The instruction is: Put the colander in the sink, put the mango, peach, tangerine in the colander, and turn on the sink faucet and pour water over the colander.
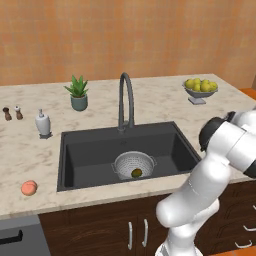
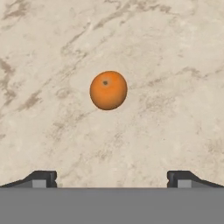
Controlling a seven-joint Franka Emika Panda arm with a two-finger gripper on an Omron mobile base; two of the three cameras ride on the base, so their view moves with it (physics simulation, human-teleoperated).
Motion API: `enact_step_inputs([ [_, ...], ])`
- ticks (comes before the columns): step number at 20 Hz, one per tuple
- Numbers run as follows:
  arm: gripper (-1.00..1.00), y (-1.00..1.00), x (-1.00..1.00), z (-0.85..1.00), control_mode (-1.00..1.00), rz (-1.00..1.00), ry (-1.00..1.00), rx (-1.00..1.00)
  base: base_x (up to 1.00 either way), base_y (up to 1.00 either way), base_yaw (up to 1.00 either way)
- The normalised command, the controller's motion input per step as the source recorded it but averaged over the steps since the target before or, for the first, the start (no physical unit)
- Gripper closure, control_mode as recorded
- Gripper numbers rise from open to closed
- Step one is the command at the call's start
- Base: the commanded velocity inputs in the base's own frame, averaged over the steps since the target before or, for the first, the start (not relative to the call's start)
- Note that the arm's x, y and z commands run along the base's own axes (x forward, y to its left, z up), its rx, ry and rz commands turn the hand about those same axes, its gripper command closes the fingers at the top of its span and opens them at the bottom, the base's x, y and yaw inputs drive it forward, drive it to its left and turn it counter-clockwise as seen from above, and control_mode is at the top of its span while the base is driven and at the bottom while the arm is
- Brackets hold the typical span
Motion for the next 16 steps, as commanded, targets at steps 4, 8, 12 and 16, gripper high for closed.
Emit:
enact_step_inputs([
  [4,-1.0,-0.06,0.32,-0.29,-1.0,-0.05,0.04,0.12,0.0,0.0,0.0],
  [8,-1.0,-0.17,0.31,-0.18,-1.0,-0.04,0.03,0.05,0.0,0.0,0.0],
  [12,-1.0,-0.19,0.26,-0.12,-1.0,-0.04,0.04,0.0,0.0,0.0,0.0],
  [16,-1.0,-0.21,0.19,-0.11,-1.0,-0.03,0.04,0.0,0.0,0.0,0.0],
])
